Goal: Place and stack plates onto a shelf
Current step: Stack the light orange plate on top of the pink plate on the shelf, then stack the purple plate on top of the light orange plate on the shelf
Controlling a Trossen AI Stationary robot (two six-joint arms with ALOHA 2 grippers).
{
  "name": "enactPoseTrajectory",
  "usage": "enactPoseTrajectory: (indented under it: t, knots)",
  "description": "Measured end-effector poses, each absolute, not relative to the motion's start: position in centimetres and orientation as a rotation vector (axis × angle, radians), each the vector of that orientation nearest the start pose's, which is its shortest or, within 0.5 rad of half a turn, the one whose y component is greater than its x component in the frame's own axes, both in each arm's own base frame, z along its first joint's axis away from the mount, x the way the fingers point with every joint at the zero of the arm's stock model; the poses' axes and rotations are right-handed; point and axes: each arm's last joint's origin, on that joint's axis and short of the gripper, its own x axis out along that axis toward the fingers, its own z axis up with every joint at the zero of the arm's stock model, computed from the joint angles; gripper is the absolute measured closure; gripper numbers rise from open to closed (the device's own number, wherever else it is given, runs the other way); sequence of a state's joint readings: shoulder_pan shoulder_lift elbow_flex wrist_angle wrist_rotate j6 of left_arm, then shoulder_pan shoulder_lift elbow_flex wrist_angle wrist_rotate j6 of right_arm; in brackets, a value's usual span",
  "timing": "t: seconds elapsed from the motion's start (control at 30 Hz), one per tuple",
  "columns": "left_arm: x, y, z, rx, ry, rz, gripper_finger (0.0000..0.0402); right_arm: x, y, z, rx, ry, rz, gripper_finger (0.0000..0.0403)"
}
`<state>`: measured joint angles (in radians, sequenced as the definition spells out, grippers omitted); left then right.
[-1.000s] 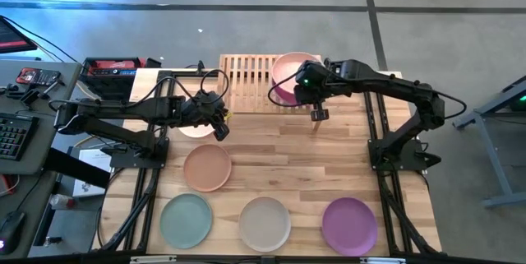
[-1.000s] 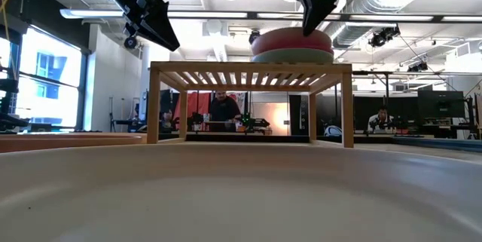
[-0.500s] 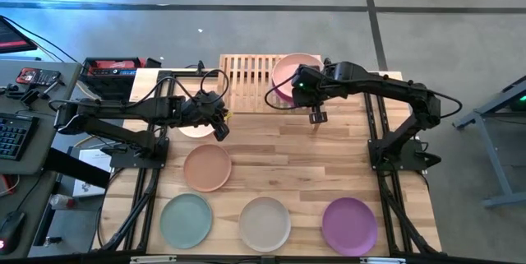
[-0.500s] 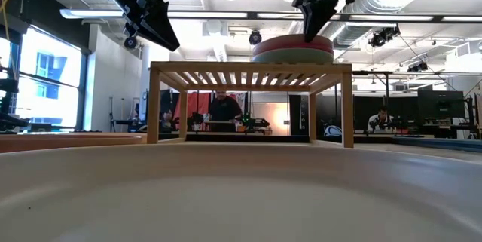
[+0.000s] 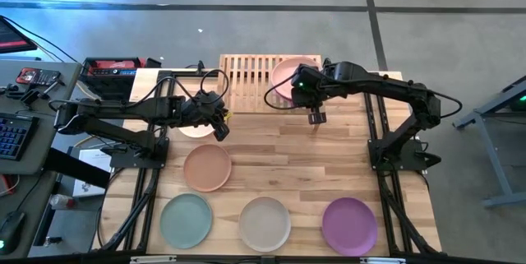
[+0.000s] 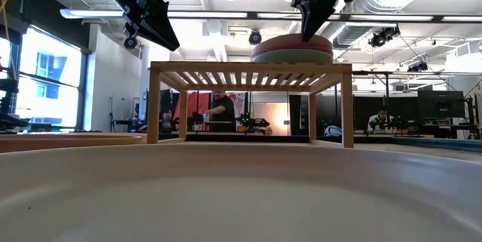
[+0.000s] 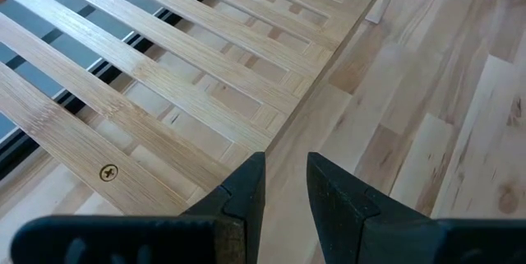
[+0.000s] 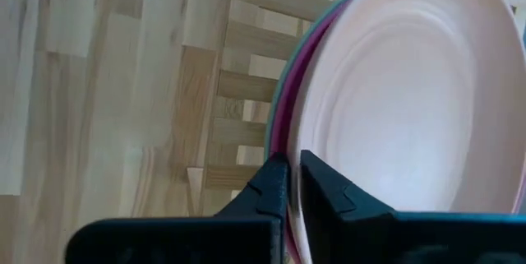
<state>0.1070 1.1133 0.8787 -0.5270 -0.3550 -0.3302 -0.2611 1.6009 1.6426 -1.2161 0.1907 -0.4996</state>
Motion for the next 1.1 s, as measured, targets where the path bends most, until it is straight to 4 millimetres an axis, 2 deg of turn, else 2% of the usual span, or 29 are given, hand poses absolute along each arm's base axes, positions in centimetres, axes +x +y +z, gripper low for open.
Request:
enactPoseTrajectory:
  t: [0.23,0.4,0.73,1.1]
  knots:
    - [22.2,3.4,27.6,-0.213,0.681,0.560,0.0321,29.8,-8.6,34.9,-0.402,1.235,-0.117,0.0329]
    - [22.2,3.4,27.6,-0.213,0.681,0.559,0.0321,30.2,-8.8,35.1,-0.426,1.202,-0.163,0.0304]
    - [22.2,3.4,27.6,-0.213,0.681,0.560,0.0321,30.1,-8.5,35.0,-0.417,1.217,-0.146,0.0299]
    - [22.2,3.4,27.6,-0.213,0.681,0.559,0.0321,30.0,-5.8,35.4,-0.373,1.206,-0.172,0.0299]
